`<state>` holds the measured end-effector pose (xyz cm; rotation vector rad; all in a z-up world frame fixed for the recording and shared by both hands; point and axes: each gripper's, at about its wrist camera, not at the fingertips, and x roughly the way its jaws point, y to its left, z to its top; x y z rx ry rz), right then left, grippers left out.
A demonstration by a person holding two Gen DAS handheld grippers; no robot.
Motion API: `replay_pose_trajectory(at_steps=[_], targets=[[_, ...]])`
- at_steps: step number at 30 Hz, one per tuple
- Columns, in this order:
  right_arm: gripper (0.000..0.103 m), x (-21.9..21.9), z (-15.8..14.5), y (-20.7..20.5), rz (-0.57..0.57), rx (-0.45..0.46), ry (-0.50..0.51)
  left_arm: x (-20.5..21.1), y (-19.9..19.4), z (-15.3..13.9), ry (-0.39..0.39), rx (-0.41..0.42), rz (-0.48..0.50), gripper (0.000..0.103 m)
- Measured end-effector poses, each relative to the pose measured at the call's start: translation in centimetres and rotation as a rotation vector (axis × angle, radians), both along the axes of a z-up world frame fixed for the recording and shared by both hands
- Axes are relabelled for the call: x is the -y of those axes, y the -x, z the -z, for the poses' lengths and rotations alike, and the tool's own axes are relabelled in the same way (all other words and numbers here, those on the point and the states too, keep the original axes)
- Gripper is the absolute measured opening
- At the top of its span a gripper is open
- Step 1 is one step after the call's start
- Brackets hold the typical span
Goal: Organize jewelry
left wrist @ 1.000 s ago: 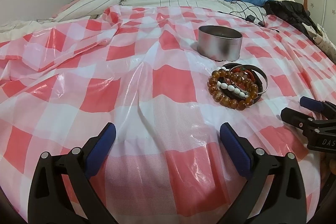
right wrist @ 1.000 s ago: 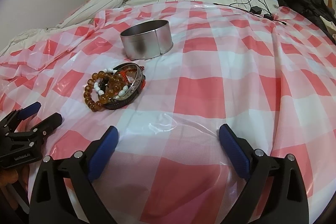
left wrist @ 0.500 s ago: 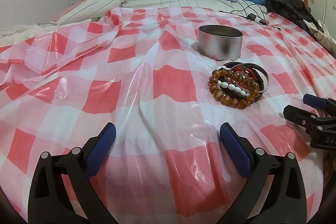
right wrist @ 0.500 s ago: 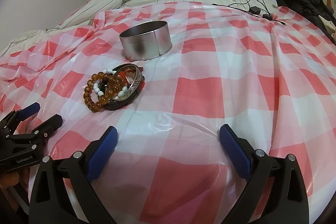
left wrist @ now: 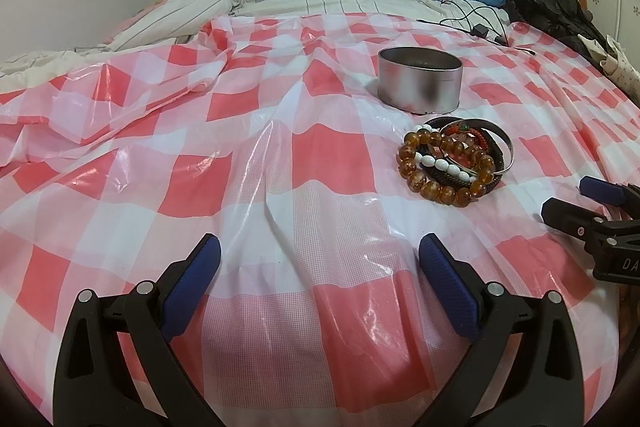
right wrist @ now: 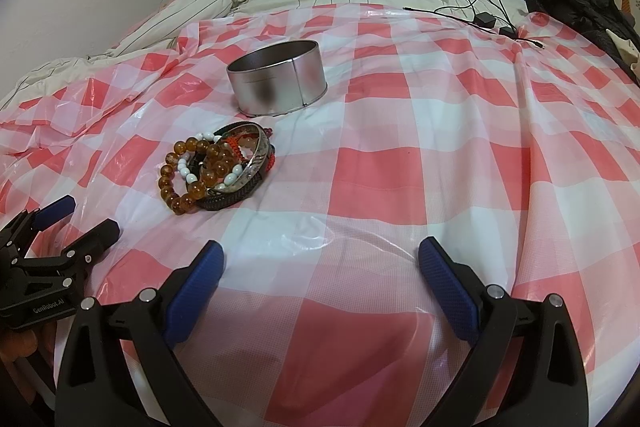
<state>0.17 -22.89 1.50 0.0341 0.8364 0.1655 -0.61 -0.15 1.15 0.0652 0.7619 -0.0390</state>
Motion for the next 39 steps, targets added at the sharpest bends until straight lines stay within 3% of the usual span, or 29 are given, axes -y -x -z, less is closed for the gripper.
replay_pose_trajectory(at_steps=[39], targets=[[0.095,-0.02,-0.01,0.05,0.002,0.002,0.002,-0.01,0.07,-0.03,0.005,0.004,0.003,0.095]])
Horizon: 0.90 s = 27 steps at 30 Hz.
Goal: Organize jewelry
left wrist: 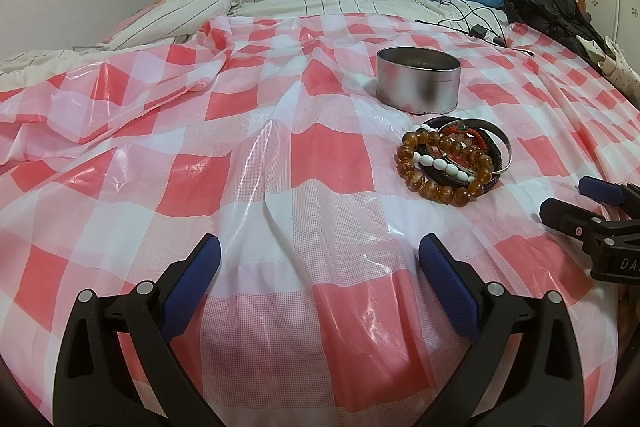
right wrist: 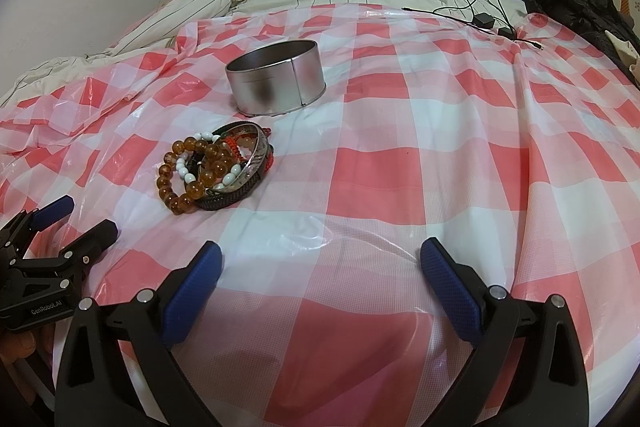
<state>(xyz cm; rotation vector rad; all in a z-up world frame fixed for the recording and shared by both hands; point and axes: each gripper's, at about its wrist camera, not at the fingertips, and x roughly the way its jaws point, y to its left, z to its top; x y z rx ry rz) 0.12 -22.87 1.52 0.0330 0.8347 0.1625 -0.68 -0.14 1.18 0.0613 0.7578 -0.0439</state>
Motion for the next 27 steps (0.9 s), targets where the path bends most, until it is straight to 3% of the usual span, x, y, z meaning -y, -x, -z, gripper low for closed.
replay_pose_trajectory(at_steps=[16,21,27], targets=[[0.095,0.3,-0.1,-0.3,0.004,-0.003,0.011,0.0,0.0,0.0,-0.006,0.002,-0.001,0.095],[0.095,0.6,-0.1,-0.2,0.016,0.004,-0.005,-0.6,0.5,-0.6,0.014,0.046,0.003,0.095],[0.095,1.1,-0.2,-0.1,0.045,0.013,-0.016,0.3,1.2,-2.4,0.067,0.125,0.133,0.095]])
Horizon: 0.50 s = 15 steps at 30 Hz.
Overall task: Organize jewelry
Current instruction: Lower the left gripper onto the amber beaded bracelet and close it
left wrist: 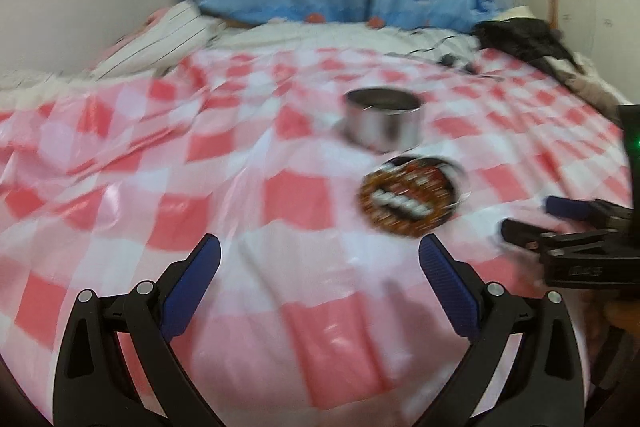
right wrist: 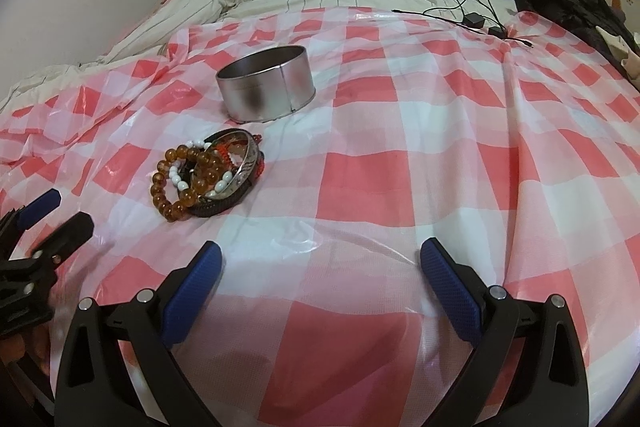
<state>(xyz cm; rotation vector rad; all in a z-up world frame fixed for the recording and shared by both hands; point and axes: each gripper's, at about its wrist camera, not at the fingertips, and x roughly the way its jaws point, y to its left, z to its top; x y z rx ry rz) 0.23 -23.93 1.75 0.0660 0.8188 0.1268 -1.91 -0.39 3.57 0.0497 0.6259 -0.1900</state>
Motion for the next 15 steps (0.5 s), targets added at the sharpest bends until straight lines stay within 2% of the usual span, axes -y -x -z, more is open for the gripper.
replay_pose_trajectory(at_steps=[3,7,9,12,14,15], targets=[[0.095,0.4,0.0,-0.2,0.008,-0.006,-0.014,1.3,-0.3,-1.0,-0.015,0.025,0.100,0.095],[0.095,0.5,0.0,-0.4,0.014,-0.013,-0.030,2.6,-2.3,-1.3,-0.026,-0.019,0.208,0.095],[0.095,0.6,0.0,-0.5,0.016,-0.016,-0.034,2.7,-3.5,-1.2,0.000,-0.054,0.250,0.095],[0.095,0.6,0.0,-0.4,0.019,-0.017,-0.039,2.9,-5.2,-1.2,0.000,-0.087,0.306,0.083],[0.095,0.5,0.0,-0.5,0.021,-0.019,-0.041,3.0,-6.1,-1.1,-0.034,-0.094,0.346,0.072],[0.095,0.5,0.0,-0.5,0.021,-0.021,-0.039,3.3,-6.4,-1.0,-0.044,-0.099,0.365,0.070]])
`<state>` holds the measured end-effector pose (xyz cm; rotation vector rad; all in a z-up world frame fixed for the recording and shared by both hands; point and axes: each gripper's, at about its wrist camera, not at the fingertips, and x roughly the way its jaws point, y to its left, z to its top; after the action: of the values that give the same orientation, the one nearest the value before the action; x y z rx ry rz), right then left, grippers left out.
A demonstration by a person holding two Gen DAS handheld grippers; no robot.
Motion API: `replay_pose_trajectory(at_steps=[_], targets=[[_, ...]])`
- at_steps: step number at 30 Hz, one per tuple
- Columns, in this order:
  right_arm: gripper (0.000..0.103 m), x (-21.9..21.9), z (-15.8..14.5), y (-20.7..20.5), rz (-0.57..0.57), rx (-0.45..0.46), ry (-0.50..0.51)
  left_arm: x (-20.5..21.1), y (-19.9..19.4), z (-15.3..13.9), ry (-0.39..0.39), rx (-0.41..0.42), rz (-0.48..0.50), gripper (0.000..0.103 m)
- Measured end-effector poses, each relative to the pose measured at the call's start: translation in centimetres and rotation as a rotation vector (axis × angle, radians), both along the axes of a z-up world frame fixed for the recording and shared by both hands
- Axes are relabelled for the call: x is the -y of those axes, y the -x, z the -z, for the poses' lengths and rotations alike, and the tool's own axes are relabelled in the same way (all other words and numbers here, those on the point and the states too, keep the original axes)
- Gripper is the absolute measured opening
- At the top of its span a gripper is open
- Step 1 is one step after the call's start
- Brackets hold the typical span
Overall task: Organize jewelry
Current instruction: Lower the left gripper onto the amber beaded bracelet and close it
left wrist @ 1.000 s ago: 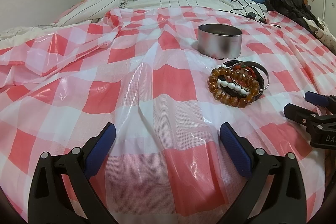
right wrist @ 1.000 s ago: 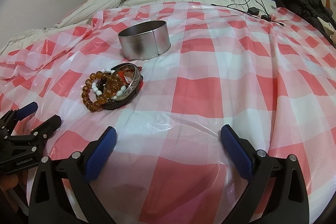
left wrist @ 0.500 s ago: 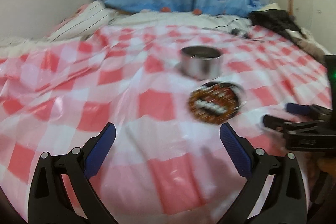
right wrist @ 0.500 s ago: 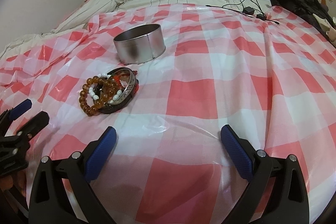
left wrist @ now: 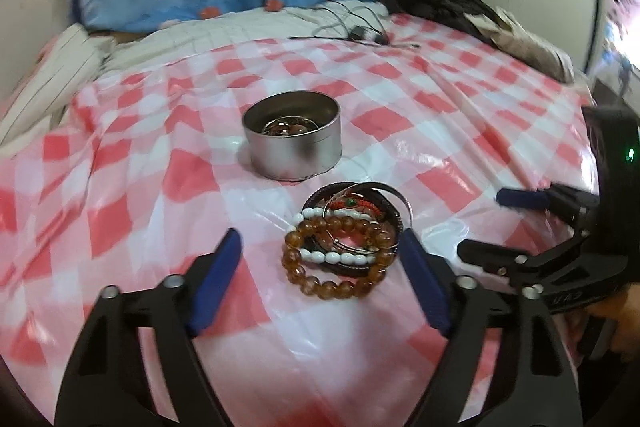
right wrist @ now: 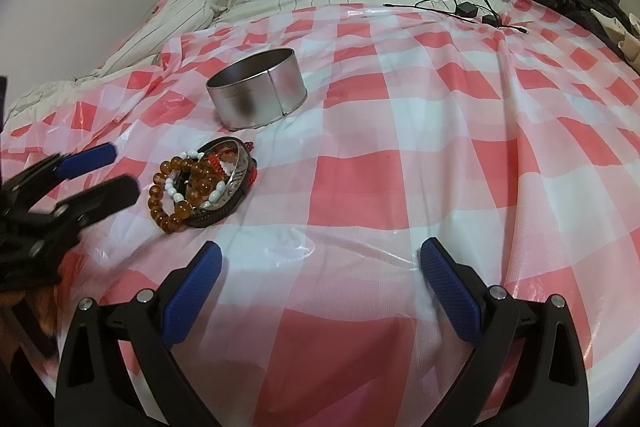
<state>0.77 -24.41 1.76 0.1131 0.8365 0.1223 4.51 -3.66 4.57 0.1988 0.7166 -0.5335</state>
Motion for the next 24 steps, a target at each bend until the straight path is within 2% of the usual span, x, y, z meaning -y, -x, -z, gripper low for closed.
replay_pose_trajectory(at_steps=[3,6,8,13,16,19,24], targets=[[0.095,-0.3,0.0,0.0,0.001,-0.003,0.008,0.4,-0.7,0.3,-0.032,-0.007,0.046,0.068],[0.095,-0.3,0.1,-0.1,0.001,-0.004,0.011,0.5,-1.2,0.8,-0.038,-0.027,0.048,0.058],[0.095,-0.4,0.1,-0.1,0.002,-0.005,0.014,0.8,-1.7,1.1,-0.043,-0.048,0.049,0.041],[0.095,-0.3,0.1,-0.1,0.002,-0.005,0.014,1.1,-2.5,2.1,-0.071,-0.093,0.040,0.025],[0.095,-0.4,0.1,-0.1,0.002,-0.004,0.013,0.6,-2.8,2.0,-0.061,-0.105,0.015,0.000],[0.095,-0.4,0.1,-0.1,0.002,-0.002,0.014,0.1,-2.9,1.6,-0.033,-0.113,0.009,0.000],[0.095,-0.4,0.1,0.0,0.003,-0.003,0.016,-0.3,-3.1,1.1,-0.029,-0.095,-0.017,0.001]])
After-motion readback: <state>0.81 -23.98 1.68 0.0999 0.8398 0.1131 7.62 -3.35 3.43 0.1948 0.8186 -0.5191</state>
